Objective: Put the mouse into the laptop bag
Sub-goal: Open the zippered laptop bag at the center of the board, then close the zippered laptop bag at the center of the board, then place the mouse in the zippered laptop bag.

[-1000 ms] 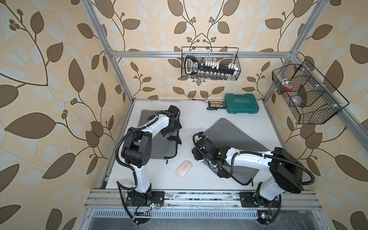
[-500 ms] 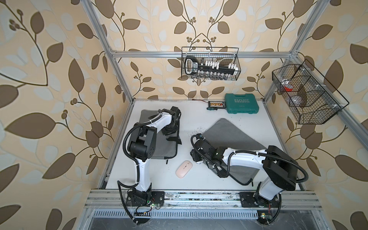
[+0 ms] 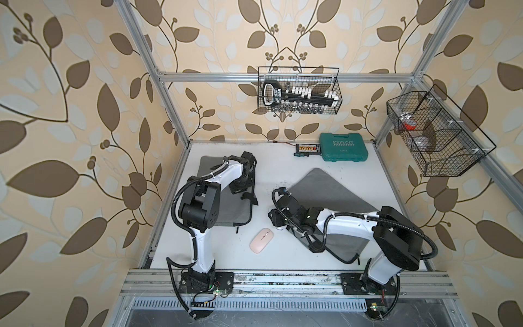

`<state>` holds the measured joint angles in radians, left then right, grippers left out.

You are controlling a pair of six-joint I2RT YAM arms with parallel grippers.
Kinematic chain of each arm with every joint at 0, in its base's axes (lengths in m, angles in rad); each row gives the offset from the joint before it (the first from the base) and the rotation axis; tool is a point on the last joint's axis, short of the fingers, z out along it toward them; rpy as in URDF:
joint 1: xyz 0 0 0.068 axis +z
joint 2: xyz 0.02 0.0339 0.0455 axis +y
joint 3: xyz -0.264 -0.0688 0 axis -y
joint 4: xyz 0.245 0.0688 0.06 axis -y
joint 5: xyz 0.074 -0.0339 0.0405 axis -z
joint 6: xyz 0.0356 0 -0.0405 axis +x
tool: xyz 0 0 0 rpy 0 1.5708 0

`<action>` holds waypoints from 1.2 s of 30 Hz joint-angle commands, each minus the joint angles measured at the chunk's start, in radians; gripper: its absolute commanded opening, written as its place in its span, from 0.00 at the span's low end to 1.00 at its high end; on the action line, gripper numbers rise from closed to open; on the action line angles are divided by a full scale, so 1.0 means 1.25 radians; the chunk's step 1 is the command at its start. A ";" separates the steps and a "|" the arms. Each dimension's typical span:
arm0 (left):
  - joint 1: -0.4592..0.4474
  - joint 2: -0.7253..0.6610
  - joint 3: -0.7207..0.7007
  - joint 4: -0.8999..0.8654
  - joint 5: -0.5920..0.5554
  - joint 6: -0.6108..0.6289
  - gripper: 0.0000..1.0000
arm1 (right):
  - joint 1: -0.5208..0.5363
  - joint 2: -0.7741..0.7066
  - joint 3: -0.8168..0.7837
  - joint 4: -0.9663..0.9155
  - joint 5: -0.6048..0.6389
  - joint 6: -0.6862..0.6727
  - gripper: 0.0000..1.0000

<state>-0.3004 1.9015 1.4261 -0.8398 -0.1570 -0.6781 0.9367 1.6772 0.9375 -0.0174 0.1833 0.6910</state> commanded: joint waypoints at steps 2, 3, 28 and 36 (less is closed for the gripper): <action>-0.001 -0.154 -0.052 -0.007 0.045 -0.038 0.00 | -0.067 0.033 0.058 0.041 -0.060 -0.002 0.31; -0.003 -0.171 -0.060 0.002 0.058 -0.036 0.00 | -0.079 0.042 0.072 0.039 -0.064 -0.002 0.31; -0.131 -0.413 -0.151 0.190 0.125 0.014 0.00 | -0.192 0.467 0.610 -0.050 -0.189 0.058 0.28; -0.149 -0.466 -0.187 0.253 0.161 0.023 0.00 | -0.192 0.543 0.699 -0.061 -0.215 0.090 0.29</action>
<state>-0.4648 1.3731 1.1934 -0.5980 -0.0113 -0.6746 0.6979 2.3196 1.7599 -0.0845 -0.0608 0.7746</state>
